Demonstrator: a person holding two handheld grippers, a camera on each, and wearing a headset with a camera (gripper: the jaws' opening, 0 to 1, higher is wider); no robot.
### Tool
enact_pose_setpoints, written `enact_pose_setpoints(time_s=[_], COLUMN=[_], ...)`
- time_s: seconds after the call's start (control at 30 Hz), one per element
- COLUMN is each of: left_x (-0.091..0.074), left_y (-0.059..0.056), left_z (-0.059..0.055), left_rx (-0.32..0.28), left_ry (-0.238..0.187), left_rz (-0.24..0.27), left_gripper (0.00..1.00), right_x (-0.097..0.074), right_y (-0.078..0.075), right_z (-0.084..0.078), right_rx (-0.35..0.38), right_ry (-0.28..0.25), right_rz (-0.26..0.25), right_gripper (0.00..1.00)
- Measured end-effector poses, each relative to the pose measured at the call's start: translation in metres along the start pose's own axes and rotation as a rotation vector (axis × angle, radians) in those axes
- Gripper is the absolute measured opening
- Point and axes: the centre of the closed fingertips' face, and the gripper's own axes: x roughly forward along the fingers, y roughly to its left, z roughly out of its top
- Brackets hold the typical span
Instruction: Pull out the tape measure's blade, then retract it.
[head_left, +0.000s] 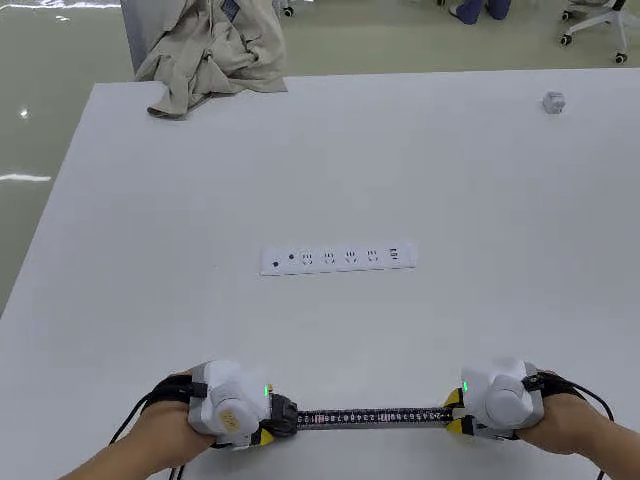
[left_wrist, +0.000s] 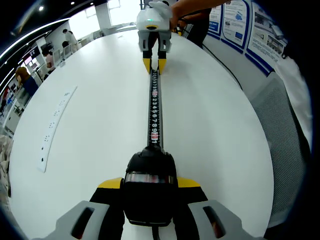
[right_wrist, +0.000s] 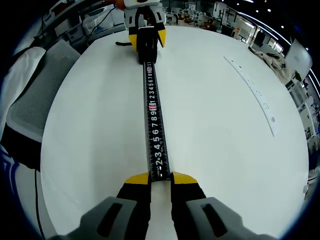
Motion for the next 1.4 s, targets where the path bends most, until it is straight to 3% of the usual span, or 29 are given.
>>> enact_pose_setpoints(time_s=[0.33, 0.77, 1.4], left_x=[0.0008, 0.0, 0.0003], left_y=[0.0007, 0.0011, 0.0062], left_z=[-0.0001, 0.0006, -0.0016], left_rx=[0.0, -0.017, -0.092], left_ry=[-0.004, -0.014, -0.032], left_rz=[0.003, 0.009, 0.054], left_gripper=[0.35, 0.36, 0.42], right_x=[0.0019, 0.0004, 0.0001], right_y=[-0.0012, -0.0016, -0.0016], right_z=[-0.0025, -0.0013, -0.0014], right_rx=[-0.028, -0.011, 0.096], right_ry=[0.036, 0.056, 0.022], right_rz=[-0.015, -0.032, -0.086], right_gripper=[0.15, 0.16, 0.22])
